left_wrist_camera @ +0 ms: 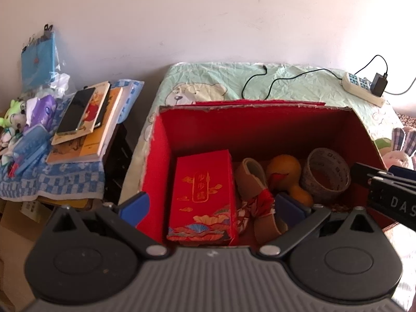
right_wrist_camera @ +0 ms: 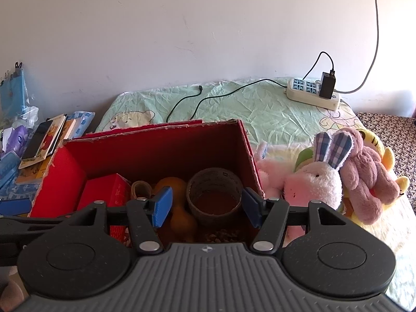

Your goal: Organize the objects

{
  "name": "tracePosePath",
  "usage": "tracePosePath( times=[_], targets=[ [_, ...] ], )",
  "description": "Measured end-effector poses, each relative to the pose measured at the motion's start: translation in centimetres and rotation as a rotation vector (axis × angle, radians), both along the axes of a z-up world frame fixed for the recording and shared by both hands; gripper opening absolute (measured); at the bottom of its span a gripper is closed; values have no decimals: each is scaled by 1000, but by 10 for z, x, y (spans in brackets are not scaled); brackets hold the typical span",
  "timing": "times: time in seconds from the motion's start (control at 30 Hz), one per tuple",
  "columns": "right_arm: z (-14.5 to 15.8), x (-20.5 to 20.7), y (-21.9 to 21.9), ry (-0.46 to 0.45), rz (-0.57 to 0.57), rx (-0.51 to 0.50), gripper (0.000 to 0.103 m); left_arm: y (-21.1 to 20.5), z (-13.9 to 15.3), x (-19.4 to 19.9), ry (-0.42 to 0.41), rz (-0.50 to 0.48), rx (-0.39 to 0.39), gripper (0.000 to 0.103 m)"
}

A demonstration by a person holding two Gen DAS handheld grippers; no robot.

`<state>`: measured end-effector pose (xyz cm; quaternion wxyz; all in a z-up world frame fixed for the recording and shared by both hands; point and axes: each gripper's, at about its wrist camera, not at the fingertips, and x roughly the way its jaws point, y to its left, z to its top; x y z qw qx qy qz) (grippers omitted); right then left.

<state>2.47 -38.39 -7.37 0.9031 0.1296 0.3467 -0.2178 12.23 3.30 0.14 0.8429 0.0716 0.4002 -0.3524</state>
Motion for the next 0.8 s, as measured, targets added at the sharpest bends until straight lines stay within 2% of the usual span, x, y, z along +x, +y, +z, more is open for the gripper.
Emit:
tracePosePath(
  times=[0.2, 0.37, 0.8],
  targets=[
    [-4, 5, -5, 6, -5, 18, 62, -7, -1, -3, -37, -4, -4, 102],
    [-6, 7, -6, 9, 3, 28, 62, -10, -4, 0, -17, 6, 4, 102],
    [-6, 6, -5, 6, 28, 36, 62, -6, -3, -3, -32, 36, 2, 102]
  ],
)
